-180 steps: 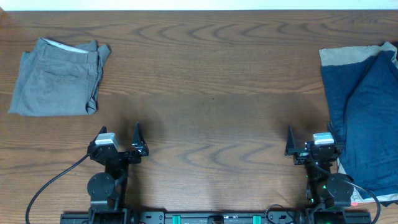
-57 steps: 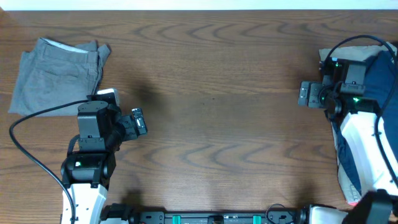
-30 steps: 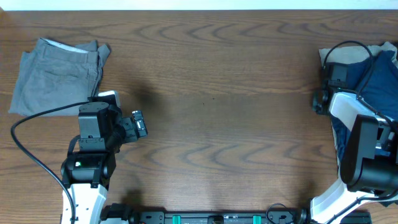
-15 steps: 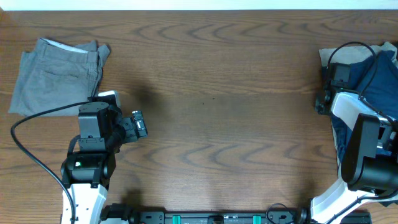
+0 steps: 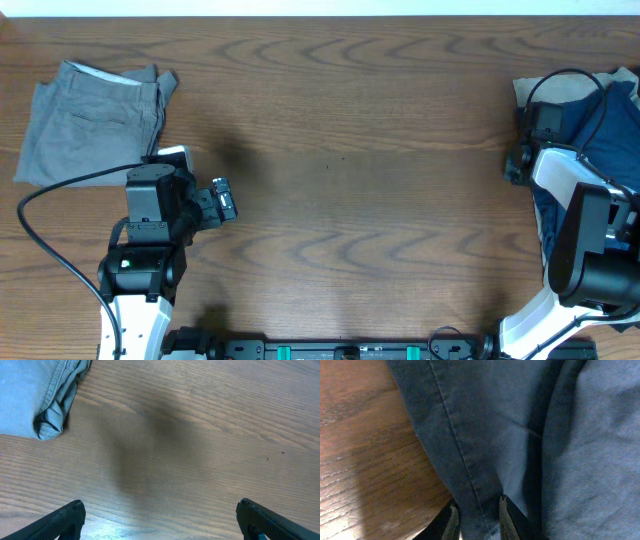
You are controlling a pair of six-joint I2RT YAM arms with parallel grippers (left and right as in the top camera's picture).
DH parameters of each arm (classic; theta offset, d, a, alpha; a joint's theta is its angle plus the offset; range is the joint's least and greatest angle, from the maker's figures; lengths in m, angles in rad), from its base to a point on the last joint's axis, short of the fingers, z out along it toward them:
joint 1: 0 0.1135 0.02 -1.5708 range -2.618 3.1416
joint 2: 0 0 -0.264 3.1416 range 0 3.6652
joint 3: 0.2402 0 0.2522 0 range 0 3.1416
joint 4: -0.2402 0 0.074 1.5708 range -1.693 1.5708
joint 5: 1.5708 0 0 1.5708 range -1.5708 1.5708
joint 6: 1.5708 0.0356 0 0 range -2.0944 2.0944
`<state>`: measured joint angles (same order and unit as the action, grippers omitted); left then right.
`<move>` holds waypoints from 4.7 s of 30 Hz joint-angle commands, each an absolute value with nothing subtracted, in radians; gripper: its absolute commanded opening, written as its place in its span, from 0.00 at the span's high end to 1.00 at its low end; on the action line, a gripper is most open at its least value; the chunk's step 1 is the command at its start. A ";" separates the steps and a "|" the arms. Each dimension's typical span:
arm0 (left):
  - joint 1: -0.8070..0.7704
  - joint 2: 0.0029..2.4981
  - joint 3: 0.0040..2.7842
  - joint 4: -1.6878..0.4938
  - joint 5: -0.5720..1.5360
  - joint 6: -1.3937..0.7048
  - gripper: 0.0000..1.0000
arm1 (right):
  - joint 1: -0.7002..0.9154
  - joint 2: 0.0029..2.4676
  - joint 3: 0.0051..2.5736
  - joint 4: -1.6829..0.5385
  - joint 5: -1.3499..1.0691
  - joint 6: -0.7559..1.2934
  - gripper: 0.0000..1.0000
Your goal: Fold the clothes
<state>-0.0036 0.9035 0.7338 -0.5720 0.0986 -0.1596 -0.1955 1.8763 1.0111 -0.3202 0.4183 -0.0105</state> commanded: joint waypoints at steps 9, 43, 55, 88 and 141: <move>0.001 0.905 0.760 -0.572 0.104 -0.151 0.02 | -0.178 1.771 1.027 -0.322 0.411 0.015 0.77; 0.001 0.909 0.760 -0.573 0.104 -0.151 0.02 | -0.208 1.839 1.024 -0.325 0.393 0.059 0.99; 0.001 0.909 0.760 -0.576 0.104 -0.151 0.02 | -0.206 1.732 1.107 -0.415 0.289 0.053 0.99; 0.001 0.909 0.760 -0.575 0.104 -0.151 0.02 | 0.258 1.514 1.403 -0.356 -0.198 0.265 0.79; -0.700 1.791 0.755 0.406 0.489 -0.789 0.03 | -0.081 1.670 1.403 -1.239 0.280 0.321 0.01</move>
<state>-0.6659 1.7344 0.7418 0.3573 0.4854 -0.7071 -0.0662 1.6920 1.3949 -1.2331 0.2768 0.3042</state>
